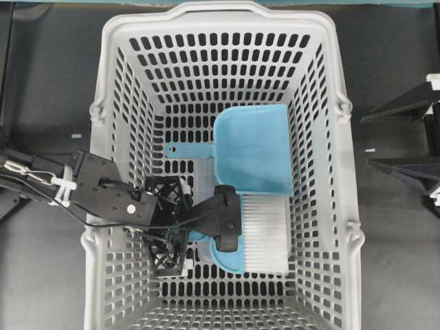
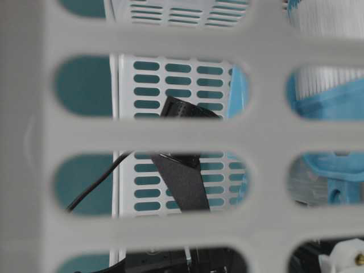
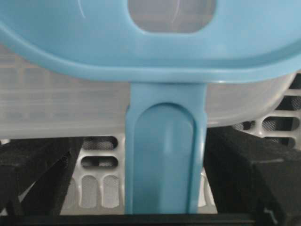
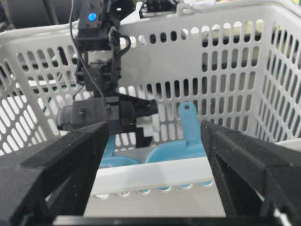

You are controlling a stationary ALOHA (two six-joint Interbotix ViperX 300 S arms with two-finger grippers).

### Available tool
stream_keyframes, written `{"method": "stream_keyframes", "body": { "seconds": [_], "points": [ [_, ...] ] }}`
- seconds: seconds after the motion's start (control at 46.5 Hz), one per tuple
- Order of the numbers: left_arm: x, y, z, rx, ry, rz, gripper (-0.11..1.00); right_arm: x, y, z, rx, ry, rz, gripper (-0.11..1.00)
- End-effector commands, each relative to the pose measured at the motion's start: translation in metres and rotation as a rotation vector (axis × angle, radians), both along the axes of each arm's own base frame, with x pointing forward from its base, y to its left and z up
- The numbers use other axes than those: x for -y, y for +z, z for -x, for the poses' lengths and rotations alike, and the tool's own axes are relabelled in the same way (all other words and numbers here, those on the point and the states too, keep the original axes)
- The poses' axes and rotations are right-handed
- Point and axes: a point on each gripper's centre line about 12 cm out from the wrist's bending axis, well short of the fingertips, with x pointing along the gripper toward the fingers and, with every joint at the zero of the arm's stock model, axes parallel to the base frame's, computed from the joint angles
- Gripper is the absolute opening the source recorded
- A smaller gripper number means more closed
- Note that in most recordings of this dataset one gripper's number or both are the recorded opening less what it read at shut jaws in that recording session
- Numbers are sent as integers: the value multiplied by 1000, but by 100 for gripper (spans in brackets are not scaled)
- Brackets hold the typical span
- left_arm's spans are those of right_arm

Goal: Pick up the hand brush from the shopping basket with the left arm.
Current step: 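Lower the left gripper around the brush handle and close it, then lift the gripped brush upward out of the basket with the left gripper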

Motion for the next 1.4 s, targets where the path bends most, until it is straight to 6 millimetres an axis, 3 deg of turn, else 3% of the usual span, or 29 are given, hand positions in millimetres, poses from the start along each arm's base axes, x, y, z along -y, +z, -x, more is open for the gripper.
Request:
{"method": "stream_keyframes", "body": {
  "seconds": [0.0,0.258,0.537,0.645,0.795,1.203,1.375],
  "points": [
    [1,5,-2,15,0,2,90,0,3,-1,11,1,-5,76],
    [3,22,-10,41,4,8,89,0,3,-1,9,1,-5,76],
    [3,20,-10,37,-2,6,84,0,0,-1,3,1,-5,75],
    [5,22,-10,41,-8,6,64,0,0,-1,3,1,-5,75],
    [7,26,-11,53,-17,8,22,0,-2,0,0,0,-6,75],
    [10,34,-12,74,-25,13,23,0,-4,0,-5,1,-4,75],
    [16,64,-14,141,-36,30,23,0,-4,0,-6,0,-7,75]
  ]
}}
